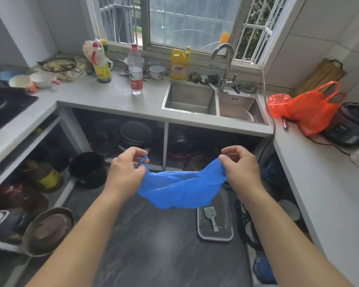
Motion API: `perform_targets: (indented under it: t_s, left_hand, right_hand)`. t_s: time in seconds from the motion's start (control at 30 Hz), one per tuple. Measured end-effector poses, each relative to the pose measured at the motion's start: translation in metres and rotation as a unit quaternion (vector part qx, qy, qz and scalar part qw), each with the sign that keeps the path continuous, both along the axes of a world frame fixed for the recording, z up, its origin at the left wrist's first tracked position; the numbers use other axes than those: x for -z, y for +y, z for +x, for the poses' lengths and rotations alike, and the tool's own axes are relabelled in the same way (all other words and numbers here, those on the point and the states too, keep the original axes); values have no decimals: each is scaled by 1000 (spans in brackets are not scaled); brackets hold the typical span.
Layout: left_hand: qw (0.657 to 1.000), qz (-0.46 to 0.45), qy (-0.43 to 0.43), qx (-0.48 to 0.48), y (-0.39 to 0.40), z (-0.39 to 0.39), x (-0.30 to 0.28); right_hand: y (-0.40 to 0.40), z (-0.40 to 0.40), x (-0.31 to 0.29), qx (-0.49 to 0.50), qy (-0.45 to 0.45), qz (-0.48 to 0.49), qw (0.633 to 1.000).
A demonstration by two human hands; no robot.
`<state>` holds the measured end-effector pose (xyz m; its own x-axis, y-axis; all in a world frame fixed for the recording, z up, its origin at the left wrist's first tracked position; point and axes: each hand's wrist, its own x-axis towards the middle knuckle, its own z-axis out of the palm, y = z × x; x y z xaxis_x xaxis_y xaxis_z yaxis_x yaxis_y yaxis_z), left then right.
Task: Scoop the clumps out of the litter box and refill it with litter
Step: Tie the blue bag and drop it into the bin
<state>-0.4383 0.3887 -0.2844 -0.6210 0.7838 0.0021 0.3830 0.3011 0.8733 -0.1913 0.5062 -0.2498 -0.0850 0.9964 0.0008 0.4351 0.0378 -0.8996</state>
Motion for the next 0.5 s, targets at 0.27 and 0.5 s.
perform_targets:
  t_s: [0.27, 0.5]
  left_hand:
    - [956, 166, 243, 11, 2, 0, -26]
    - [986, 118, -82, 83, 24, 51, -68]
  right_hand:
    - [-3, -4, -16, -60, -8, 35, 998]
    - [-1, -21, -38, -130, 175, -100, 971]
